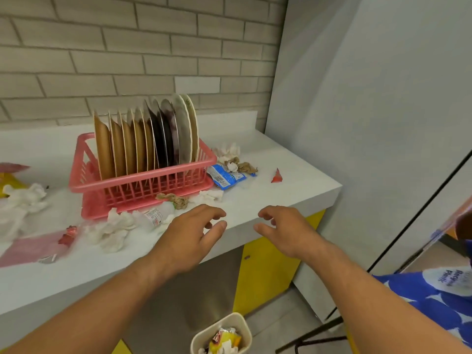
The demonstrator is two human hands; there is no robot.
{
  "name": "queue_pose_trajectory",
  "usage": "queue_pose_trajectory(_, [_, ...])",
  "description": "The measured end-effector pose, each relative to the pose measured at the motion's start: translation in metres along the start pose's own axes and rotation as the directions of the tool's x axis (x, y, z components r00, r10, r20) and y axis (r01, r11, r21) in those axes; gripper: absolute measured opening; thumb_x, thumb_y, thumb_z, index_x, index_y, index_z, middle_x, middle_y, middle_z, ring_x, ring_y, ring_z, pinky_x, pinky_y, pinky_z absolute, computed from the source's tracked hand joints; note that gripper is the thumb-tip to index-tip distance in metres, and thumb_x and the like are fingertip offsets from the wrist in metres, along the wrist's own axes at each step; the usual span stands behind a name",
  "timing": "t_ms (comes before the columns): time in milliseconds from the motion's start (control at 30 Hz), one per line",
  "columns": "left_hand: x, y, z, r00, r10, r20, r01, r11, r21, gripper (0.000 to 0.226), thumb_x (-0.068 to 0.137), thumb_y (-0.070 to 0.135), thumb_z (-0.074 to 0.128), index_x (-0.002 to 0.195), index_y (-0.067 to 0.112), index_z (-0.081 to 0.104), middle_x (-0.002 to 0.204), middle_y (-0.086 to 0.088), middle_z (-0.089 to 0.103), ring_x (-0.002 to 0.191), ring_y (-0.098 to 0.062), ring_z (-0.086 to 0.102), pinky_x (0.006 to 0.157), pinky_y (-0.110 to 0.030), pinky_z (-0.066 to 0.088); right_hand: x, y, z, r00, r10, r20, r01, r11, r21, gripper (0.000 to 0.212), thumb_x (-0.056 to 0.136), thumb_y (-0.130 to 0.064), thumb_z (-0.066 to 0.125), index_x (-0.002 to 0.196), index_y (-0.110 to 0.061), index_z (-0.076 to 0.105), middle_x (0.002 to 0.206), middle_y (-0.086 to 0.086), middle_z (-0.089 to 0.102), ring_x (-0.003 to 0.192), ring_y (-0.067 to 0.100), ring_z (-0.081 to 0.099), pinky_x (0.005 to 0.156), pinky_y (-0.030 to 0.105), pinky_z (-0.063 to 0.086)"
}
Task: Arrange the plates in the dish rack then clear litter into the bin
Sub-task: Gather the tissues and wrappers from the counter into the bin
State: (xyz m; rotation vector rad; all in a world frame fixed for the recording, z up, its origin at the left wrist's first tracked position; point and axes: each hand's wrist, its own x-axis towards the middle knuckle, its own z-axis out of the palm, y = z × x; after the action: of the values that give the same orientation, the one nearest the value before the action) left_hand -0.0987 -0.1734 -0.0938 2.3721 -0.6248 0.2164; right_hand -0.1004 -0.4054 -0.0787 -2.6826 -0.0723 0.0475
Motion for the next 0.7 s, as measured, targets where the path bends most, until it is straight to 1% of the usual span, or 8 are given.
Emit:
queue_pose_trajectory(100, [0.015, 0.001, -0.003, 1.000, 0.007, -0.003, -0.007, 1.000, 0.021, 0.031, 0.096, 0.043, 0.046, 0.121, 0.031, 0.059, 0.116, 0.018, 0.058, 0.094, 0.001, 0.057, 0.083, -0.027, 0.051, 0.012, 0.006, -0.008, 1.000, 0.028, 0.007, -0.028, 1.000, -0.003, 0.042, 0.094, -0.044, 0.056, 0.132, -0.026, 0.054, 0.132, -0.005, 0.056, 0.117, 0.013, 0.052, 0.096, 0.030, 0.047])
queue_pose_trajectory(233, [0.045, -0.005, 0.005, 0.999, 0.020, -0.027, -0.019, 0.999, 0.033, 0.031, 0.095, 0.043, 0.048, 0.121, 0.029, 0.060, 0.115, 0.017, 0.060, 0.094, 0.000, 0.058, 0.084, -0.032, 0.051, 0.043, 0.026, -0.018, 0.997, 0.068, 0.023, -0.069, 0.997, 0.028, 0.044, 0.094, -0.044, 0.057, 0.133, -0.025, 0.053, 0.130, -0.004, 0.057, 0.112, 0.014, 0.055, 0.092, 0.030, 0.050])
queue_pose_trajectory(333, [0.070, -0.013, 0.023, 1.000, 0.003, -0.012, -0.003, 0.998, 0.067, 0.032, 0.095, 0.045, 0.047, 0.121, 0.031, 0.059, 0.115, 0.019, 0.059, 0.094, 0.000, 0.057, 0.084, -0.029, 0.052, 0.072, 0.057, -0.023, 0.990, 0.123, 0.075, -0.129, 0.988, 0.083, 0.046, 0.094, -0.045, 0.056, 0.133, -0.021, 0.053, 0.128, -0.001, 0.058, 0.106, 0.015, 0.056, 0.085, 0.026, 0.048])
queue_pose_trajectory(433, [0.100, -0.021, 0.041, 1.000, -0.015, 0.003, 0.014, 0.994, 0.107, 0.033, 0.094, 0.048, 0.046, 0.121, 0.033, 0.058, 0.115, 0.021, 0.057, 0.094, 0.001, 0.056, 0.083, -0.026, 0.051, 0.109, 0.094, -0.026, 0.979, 0.142, 0.148, -0.150, 0.988, 0.042, 0.041, 0.096, -0.044, 0.052, 0.127, -0.018, 0.059, 0.126, 0.001, 0.061, 0.104, 0.015, 0.057, 0.085, 0.025, 0.045])
queue_pose_trajectory(533, [0.140, -0.024, 0.058, 0.999, -0.037, -0.006, 0.037, 0.992, 0.124, 0.033, 0.094, 0.047, 0.046, 0.121, 0.032, 0.059, 0.114, 0.021, 0.057, 0.093, 0.001, 0.056, 0.082, -0.027, 0.051, 0.155, 0.124, -0.034, 0.981, 0.160, 0.105, -0.164, 0.986, 0.033, 0.036, 0.095, -0.043, 0.053, 0.122, -0.020, 0.062, 0.115, -0.002, 0.063, 0.091, 0.012, 0.058, 0.075, 0.022, 0.043])
queue_pose_trajectory(600, [0.165, -0.025, 0.067, 0.998, -0.055, -0.016, 0.056, 0.990, 0.131, 0.032, 0.095, 0.044, 0.047, 0.121, 0.030, 0.060, 0.113, 0.020, 0.058, 0.094, 0.000, 0.057, 0.083, -0.028, 0.051, 0.184, 0.138, -0.038, 0.988, 0.142, 0.067, -0.144, 0.989, 0.021, 0.033, 0.095, -0.043, 0.053, 0.118, -0.022, 0.063, 0.104, -0.005, 0.063, 0.085, 0.012, 0.058, 0.070, 0.023, 0.042])
queue_pose_trajectory(633, [0.176, -0.025, 0.071, 0.998, -0.066, -0.019, 0.068, 0.988, 0.139, 0.032, 0.095, 0.043, 0.047, 0.121, 0.030, 0.059, 0.115, 0.018, 0.058, 0.096, -0.001, 0.057, 0.084, -0.029, 0.051, 0.197, 0.143, -0.038, 0.991, 0.122, 0.051, -0.122, 0.992, 0.012, 0.029, 0.095, -0.041, 0.053, 0.115, -0.022, 0.064, 0.102, -0.005, 0.063, 0.084, 0.012, 0.058, 0.069, 0.023, 0.042])
queue_pose_trajectory(700, [0.194, -0.027, 0.078, 0.994, -0.104, -0.019, 0.106, 0.980, 0.168, 0.034, 0.095, 0.044, 0.046, 0.124, 0.030, 0.058, 0.120, 0.017, 0.058, 0.102, -0.004, 0.057, 0.087, -0.029, 0.051, 0.221, 0.152, -0.036, 0.996, 0.084, 0.035, -0.085, 0.996, 0.006, 0.024, 0.095, -0.039, 0.055, 0.108, -0.022, 0.065, 0.107, -0.003, 0.062, 0.090, 0.015, 0.059, 0.073, 0.024, 0.044])
